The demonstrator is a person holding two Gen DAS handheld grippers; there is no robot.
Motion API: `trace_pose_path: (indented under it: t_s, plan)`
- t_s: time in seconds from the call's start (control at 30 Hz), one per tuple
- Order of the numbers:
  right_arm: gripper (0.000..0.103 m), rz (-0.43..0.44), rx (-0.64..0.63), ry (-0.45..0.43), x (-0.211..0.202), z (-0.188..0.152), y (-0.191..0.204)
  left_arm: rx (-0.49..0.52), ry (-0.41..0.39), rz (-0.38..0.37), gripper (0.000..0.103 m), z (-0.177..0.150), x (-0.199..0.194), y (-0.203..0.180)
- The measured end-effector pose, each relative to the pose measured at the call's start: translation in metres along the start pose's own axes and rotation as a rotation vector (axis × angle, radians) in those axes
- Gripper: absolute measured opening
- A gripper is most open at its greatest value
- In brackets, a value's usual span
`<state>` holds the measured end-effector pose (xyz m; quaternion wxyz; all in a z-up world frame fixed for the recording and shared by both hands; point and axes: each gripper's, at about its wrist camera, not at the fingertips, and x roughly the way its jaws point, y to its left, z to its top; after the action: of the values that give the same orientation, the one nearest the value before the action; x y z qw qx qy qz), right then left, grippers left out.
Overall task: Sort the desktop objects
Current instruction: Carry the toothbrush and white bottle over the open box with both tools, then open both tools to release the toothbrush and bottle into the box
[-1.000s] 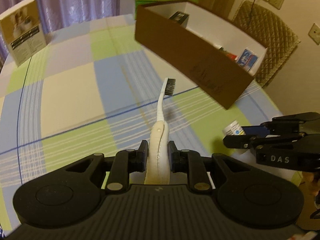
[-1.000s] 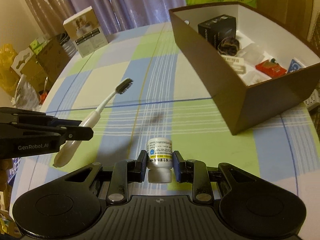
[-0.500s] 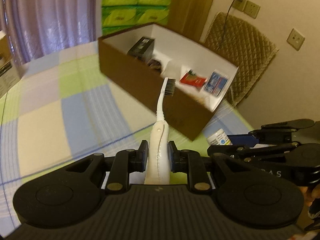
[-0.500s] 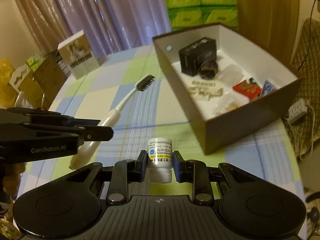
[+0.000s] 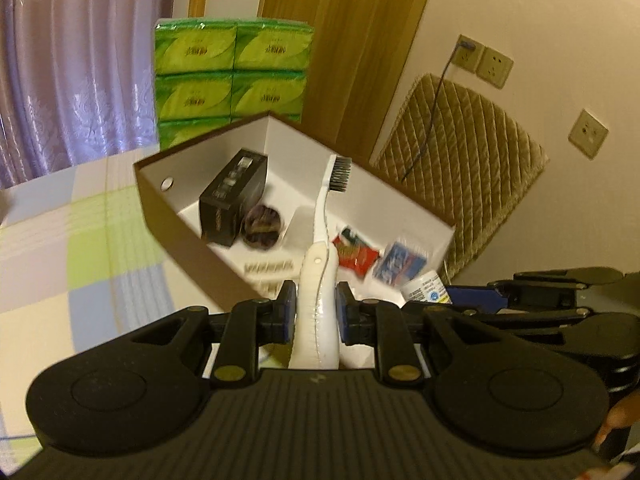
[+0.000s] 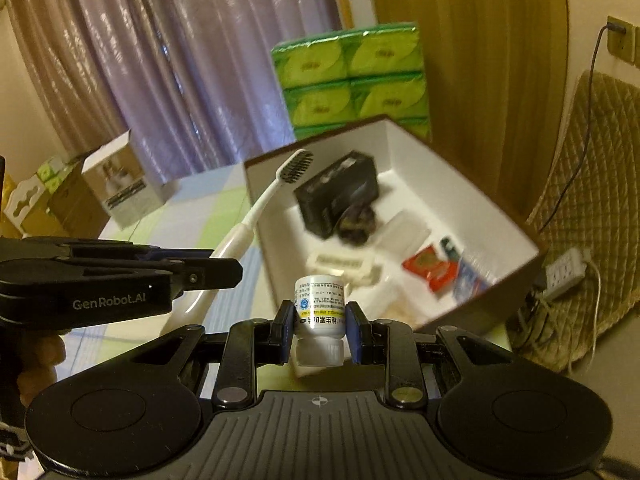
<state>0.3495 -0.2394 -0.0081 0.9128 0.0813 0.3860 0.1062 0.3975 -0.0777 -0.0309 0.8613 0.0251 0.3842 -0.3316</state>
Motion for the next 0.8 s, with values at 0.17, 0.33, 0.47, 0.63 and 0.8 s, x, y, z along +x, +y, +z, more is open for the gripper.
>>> trace_pose_path:
  t_s: [0.17,0.33,0.47,0.63,0.8]
  plan:
    - [0.024,-0.009,0.015,-0.007,0.016,0.022,-0.026,-0.045,-0.008,-0.019,0.017,0.024,0.027,-0.009]
    - [0.024,-0.02,0.011,-0.001,0.031,0.038,-0.045,-0.095,0.018,-0.032,0.017,0.04,0.057,-0.011]
    - [0.024,-0.031,-0.005,0.025,0.046,0.045,-0.057,-0.167,0.048,-0.03,0.017,0.043,0.08,-0.005]
    - [0.024,-0.037,-0.011,0.068,0.064,0.042,-0.067,-0.212,0.101,-0.03,0.017,0.032,0.104,0.0]
    - [0.024,-0.038,-0.016,0.109,0.08,0.038,-0.074,-0.25,0.164,0.003,0.017,0.017,0.124,0.006]
